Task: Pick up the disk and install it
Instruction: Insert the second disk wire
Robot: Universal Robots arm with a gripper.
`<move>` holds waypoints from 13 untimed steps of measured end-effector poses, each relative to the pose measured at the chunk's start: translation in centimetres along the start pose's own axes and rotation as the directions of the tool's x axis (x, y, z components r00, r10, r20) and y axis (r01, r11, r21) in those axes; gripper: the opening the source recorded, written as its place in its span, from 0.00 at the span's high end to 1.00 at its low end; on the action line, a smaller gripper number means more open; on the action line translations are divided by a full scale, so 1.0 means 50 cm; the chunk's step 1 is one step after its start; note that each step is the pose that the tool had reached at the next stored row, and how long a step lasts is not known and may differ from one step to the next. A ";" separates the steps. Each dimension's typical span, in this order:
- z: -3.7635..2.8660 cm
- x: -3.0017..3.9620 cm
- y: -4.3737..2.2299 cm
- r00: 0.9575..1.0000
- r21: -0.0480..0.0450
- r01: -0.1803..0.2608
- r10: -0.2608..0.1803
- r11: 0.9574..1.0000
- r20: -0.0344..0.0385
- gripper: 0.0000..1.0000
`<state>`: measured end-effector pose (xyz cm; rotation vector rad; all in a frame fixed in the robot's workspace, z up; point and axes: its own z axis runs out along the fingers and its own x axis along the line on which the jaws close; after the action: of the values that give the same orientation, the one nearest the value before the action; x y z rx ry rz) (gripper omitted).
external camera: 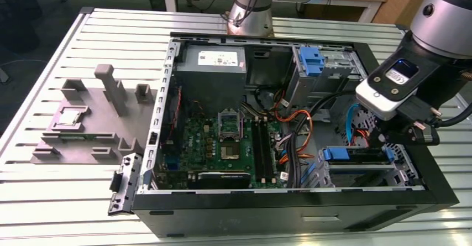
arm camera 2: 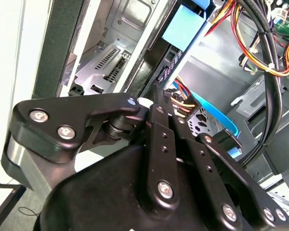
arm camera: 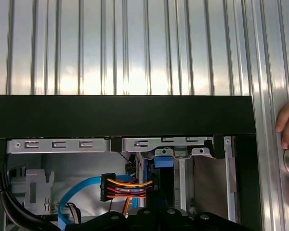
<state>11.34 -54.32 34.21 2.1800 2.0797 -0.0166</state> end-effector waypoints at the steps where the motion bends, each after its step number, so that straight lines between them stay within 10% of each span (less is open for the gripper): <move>1: 0.000 0.000 0.000 1.000 0.000 0.000 0.000 1.000 0.000 0.90; 13: -0.021 -0.002 0.001 1.000 0.003 0.000 0.000 1.000 0.000 0.90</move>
<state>11.31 -54.32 35.28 2.1813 2.0811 -0.0200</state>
